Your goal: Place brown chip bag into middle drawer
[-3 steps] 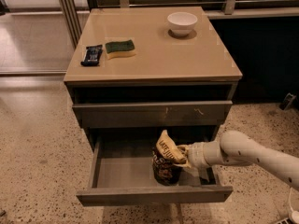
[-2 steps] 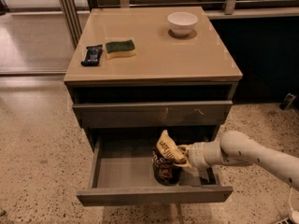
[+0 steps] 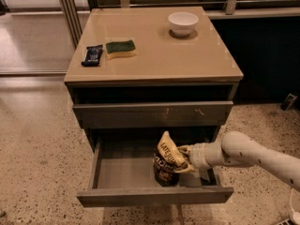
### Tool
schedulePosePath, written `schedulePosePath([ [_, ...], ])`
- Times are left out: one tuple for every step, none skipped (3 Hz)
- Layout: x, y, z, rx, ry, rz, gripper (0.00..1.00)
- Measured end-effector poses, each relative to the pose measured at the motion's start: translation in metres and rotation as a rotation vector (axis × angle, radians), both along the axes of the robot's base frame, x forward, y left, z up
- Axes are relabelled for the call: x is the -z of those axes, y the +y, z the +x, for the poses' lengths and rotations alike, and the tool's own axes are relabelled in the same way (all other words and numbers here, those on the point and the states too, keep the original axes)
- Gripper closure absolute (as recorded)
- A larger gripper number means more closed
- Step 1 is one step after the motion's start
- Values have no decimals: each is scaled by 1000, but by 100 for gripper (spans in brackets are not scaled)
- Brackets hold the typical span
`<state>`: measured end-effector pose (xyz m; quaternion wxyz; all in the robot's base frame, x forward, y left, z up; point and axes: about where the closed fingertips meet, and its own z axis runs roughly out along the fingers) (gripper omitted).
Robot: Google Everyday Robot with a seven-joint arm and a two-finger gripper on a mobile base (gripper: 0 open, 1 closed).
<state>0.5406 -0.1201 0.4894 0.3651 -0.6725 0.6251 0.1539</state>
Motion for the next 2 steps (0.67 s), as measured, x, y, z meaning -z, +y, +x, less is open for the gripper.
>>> schedulePosePath([
  [0,0,0,0,0,0,0],
  [0,0,0,0,0,0,0],
])
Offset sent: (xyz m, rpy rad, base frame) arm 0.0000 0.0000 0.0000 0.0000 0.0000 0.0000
